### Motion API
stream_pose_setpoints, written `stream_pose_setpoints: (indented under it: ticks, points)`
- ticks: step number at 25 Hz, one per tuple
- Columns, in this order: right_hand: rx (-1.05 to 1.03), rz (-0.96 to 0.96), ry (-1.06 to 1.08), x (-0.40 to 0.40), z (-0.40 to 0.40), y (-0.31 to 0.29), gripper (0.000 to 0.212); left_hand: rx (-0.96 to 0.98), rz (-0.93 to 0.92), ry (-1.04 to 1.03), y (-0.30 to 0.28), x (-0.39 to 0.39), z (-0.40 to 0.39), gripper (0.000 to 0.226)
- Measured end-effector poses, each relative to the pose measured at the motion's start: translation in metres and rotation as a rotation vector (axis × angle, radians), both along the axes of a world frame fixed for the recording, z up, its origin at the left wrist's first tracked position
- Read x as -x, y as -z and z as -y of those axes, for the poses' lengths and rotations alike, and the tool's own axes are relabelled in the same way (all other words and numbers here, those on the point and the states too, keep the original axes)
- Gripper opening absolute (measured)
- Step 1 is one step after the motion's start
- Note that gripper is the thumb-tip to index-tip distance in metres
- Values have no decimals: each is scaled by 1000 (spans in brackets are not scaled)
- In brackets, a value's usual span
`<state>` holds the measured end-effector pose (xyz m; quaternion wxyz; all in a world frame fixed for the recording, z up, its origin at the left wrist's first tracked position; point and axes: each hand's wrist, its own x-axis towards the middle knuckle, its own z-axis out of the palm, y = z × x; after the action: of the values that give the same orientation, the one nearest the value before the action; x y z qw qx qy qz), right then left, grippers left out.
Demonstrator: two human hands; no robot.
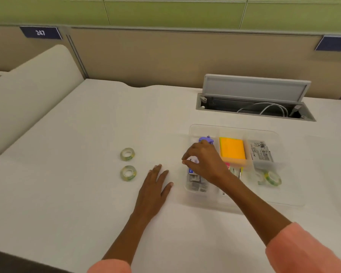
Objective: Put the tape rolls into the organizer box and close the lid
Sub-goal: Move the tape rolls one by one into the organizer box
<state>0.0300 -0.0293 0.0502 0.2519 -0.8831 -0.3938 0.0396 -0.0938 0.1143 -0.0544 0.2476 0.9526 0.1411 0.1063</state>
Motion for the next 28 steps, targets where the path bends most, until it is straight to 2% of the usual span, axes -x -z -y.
stream_pose_setpoints:
  ticks: [5,8,12,16,20,24,28]
  points:
    - [29,-80,-134,13,-56,14,16,-86,2,-34,-2,2,-4,52]
    - [61,-169,-177,23,-90,21,19,-102,49,-5,-5,2,-4,45]
    - [122,-196,-241,37,-119,32,26,-95,98,-33,-4,4,-7,33]
    - [243,-85,-290,46,-129,42,30,-217,83,-9,-3,8,-7,22]
    - [377,55,-309,52,-137,48,33,-281,13,22,4,10,-5,24]
    - [390,213,-306,55,-142,54,24,-244,-8,42,7,10,-4,36]
    - [243,114,-247,49,-133,45,22,-160,97,-11,5,6,-7,37]
